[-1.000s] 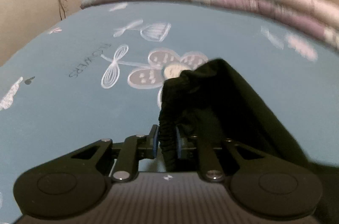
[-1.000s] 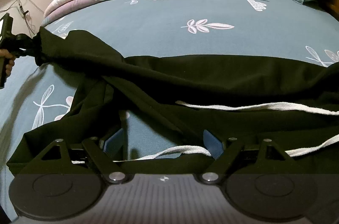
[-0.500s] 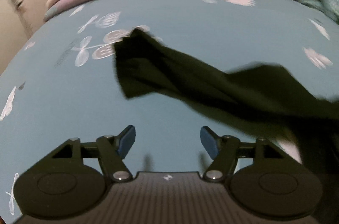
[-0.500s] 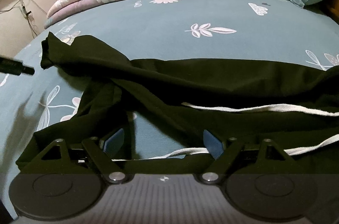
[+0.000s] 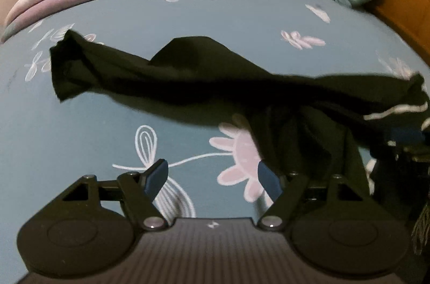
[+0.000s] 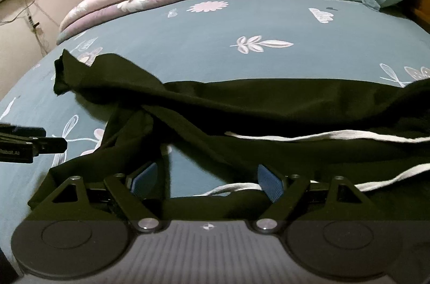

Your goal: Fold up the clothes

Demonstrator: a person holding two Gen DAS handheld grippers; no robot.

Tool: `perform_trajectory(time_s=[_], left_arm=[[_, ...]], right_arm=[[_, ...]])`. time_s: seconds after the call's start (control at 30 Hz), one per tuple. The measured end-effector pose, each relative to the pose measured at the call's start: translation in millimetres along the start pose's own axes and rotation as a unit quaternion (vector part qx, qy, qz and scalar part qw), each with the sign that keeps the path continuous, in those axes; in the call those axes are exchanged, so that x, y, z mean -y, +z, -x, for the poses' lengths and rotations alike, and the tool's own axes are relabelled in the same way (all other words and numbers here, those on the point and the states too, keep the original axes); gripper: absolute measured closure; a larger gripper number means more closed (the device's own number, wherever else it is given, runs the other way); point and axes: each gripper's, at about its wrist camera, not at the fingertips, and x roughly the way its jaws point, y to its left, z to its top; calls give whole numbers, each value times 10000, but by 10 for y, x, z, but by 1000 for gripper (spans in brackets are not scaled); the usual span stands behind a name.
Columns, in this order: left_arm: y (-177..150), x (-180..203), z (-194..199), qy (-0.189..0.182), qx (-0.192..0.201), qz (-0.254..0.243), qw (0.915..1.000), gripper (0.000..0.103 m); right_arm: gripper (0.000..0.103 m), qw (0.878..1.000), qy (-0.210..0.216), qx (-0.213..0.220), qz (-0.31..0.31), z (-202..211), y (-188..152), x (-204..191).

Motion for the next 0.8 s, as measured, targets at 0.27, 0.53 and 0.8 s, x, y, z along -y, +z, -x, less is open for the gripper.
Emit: perform_trajectory(time_s=[0.27,0.53,0.8], left_arm=[[-174,103,-120,-187,138,353,9991,49],[47,279,-488,-663,110,108,9977,51],[53,367,-607,-911,165,163,9956,96]], right_arm=[[18,10000,36,27,17,20,1,-4],[18,10000,11,-7,-45,5,1,48],[18,9999,-25,17,-101,14,6,85]])
